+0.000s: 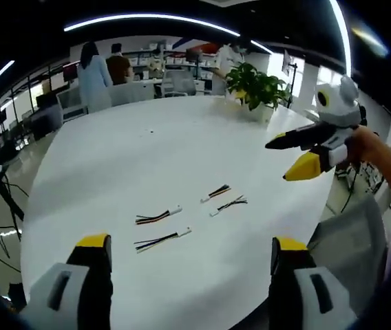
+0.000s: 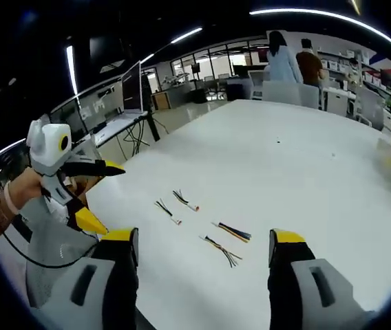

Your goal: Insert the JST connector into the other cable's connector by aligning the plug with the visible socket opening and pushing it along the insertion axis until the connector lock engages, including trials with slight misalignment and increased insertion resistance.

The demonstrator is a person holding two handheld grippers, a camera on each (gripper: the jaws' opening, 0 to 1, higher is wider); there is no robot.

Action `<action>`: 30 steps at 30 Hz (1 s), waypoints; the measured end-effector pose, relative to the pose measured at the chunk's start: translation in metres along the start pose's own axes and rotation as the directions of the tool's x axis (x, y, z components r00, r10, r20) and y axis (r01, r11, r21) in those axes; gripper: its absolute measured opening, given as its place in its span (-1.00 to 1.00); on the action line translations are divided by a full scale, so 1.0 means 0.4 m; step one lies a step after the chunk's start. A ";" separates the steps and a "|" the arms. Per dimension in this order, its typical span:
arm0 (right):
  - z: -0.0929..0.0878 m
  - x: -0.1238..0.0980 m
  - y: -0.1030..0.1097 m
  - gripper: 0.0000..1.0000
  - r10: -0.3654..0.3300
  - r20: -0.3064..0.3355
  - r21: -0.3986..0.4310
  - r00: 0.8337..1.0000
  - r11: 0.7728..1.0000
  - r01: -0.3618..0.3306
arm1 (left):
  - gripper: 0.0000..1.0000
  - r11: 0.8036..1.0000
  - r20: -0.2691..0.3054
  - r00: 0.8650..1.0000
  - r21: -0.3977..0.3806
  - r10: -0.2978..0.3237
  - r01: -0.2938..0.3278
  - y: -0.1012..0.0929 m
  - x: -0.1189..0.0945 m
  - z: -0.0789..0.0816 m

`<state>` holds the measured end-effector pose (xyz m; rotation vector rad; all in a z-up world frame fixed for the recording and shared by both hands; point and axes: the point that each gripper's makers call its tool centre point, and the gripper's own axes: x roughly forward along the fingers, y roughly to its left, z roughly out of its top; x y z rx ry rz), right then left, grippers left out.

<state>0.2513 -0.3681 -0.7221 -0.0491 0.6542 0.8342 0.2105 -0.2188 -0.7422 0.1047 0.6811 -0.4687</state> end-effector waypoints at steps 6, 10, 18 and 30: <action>-0.004 0.005 -0.014 0.49 -0.001 -0.002 0.001 1.000 1.000 0.001 | 0.88 1.000 -0.001 1.000 0.011 0.003 -0.003 0.007 0.013 0.009; -0.011 0.005 -0.030 0.40 -0.008 -0.004 0.011 1.000 1.000 0.008 | 0.88 1.000 0.004 1.000 0.027 0.005 -0.005 0.015 0.022 0.019; -0.020 0.010 -0.053 0.37 -0.029 -0.015 0.017 0.999 0.999 0.029 | 0.87 0.999 0.004 1.000 0.041 0.002 -0.002 0.019 0.047 0.026; -0.004 0.045 -0.056 0.30 -0.012 -0.001 -0.016 1.000 1.000 0.012 | 0.87 0.993 -0.024 1.000 0.115 0.009 -0.006 0.037 0.090 0.017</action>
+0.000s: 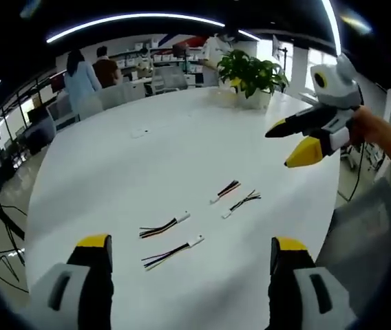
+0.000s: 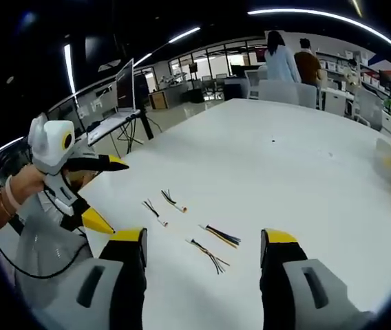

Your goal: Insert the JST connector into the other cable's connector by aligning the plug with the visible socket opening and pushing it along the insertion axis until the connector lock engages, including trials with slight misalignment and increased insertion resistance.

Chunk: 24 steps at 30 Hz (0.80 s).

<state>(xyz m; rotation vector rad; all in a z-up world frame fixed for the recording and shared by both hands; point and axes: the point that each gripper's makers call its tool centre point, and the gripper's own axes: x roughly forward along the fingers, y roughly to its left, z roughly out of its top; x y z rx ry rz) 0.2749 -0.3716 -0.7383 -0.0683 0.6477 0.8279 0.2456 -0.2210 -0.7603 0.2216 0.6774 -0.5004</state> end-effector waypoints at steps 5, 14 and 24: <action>0.000 0.017 -0.014 0.29 -0.002 -0.005 0.000 1.000 1.000 0.002 | 0.83 1.000 0.009 1.000 -0.014 -0.006 0.006 0.003 0.005 0.007; 0.001 0.021 -0.006 0.12 0.015 -0.007 -0.028 1.000 0.999 -0.015 | 0.42 0.998 0.003 1.000 0.065 0.021 -0.021 0.017 0.011 0.007; -0.033 0.035 -0.002 0.06 0.015 -0.032 -0.019 0.999 1.000 -0.016 | 0.30 0.999 0.014 0.999 0.007 0.042 -0.042 0.047 0.028 0.004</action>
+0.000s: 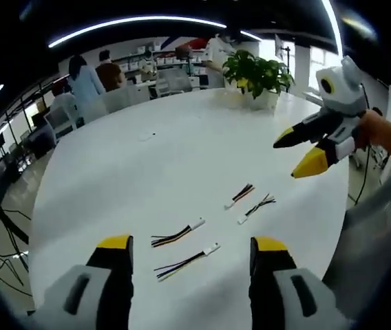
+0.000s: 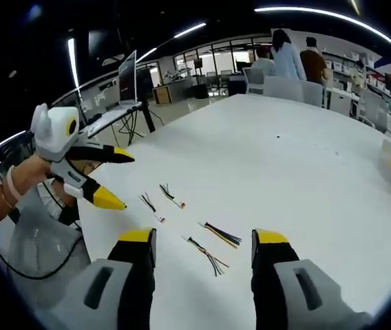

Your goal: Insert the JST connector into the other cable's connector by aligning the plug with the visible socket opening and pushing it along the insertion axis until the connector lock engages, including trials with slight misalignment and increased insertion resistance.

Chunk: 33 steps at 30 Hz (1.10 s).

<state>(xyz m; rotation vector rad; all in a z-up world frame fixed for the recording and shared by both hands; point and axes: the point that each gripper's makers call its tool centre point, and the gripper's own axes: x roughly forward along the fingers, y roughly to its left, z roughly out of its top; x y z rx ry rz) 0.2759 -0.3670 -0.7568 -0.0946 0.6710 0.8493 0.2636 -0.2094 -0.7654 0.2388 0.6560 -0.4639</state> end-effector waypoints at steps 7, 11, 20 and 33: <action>-0.001 0.022 0.004 -0.03 0.012 -0.005 -0.015 1.000 1.000 -0.012 | 0.20 0.997 0.022 0.998 0.048 -0.063 0.062 -0.013 0.012 0.004; 0.004 0.034 0.003 -0.09 0.020 -0.003 -0.014 1.000 1.000 -0.020 | 0.12 0.990 -0.014 0.999 0.136 -0.046 0.048 -0.009 0.027 -0.010; -0.008 0.064 -0.023 -0.18 0.021 -0.005 0.025 1.000 0.999 -0.021 | -0.16 0.990 0.008 0.990 0.026 -0.138 0.138 -0.039 0.057 0.004; -0.019 0.086 -0.036 -0.24 0.048 -0.025 -0.130 0.999 0.990 -0.051 | -0.28 0.984 -0.021 0.989 0.106 -0.143 0.145 -0.011 0.097 -0.011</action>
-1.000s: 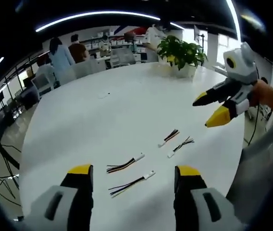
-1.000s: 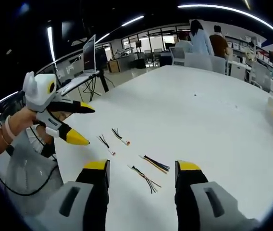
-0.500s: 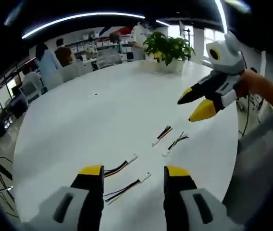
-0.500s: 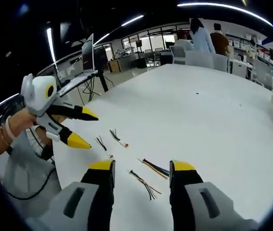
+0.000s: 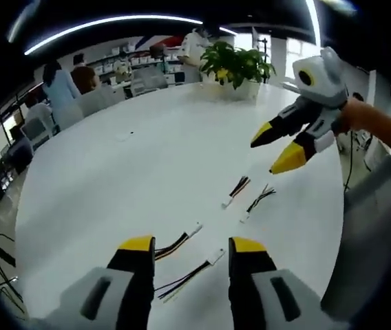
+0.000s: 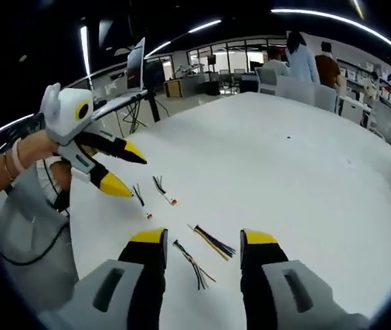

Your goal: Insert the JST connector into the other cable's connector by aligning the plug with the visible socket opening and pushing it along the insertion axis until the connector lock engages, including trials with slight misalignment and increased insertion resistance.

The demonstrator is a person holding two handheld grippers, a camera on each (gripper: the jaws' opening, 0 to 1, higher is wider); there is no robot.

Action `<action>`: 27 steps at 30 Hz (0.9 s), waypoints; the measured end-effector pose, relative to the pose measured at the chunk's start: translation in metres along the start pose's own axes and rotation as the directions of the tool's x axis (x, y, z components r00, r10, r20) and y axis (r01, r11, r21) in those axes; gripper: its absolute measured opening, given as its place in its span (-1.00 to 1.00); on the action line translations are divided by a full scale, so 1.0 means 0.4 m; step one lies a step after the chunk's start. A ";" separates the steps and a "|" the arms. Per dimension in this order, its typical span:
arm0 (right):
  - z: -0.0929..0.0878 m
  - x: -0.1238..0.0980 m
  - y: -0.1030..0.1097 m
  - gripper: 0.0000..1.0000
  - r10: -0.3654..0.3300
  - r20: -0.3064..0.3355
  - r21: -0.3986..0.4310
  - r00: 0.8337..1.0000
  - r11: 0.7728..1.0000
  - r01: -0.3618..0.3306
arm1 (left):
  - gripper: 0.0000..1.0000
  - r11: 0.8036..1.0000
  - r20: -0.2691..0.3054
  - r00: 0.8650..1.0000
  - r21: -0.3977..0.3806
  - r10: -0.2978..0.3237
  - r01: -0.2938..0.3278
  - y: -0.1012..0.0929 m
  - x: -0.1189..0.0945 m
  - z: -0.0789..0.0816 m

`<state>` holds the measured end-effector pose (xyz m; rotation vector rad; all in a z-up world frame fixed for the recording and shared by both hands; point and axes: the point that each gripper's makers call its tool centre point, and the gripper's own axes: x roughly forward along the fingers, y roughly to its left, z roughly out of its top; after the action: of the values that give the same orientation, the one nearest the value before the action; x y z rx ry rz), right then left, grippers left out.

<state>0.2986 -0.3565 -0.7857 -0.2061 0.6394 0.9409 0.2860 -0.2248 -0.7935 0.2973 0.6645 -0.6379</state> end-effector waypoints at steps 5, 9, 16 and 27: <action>-0.005 0.020 -0.010 -0.30 0.024 -0.005 -0.057 1.000 0.998 -0.024 | -0.35 1.000 0.002 1.000 0.019 -0.013 0.013 0.019 0.021 0.000; 0.008 0.033 0.008 -0.29 0.102 0.031 -0.087 0.994 0.991 -0.099 | -0.48 0.998 -0.017 1.000 0.049 -0.026 0.027 0.020 0.029 -0.015; 0.016 0.056 0.010 -0.39 0.188 0.060 -0.159 0.980 0.971 -0.176 | -0.53 0.996 -0.009 0.998 0.058 -0.069 0.069 0.016 0.044 -0.022; -0.008 0.093 0.028 -0.56 0.317 0.060 -0.233 0.946 0.926 -0.296 | -0.69 0.982 0.071 0.982 0.082 -0.175 0.169 -0.005 0.069 -0.008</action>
<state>0.3042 -0.3258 -0.8091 -0.2617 0.4832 1.3198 0.3001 -0.2372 -0.8141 0.2854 0.5957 -0.8377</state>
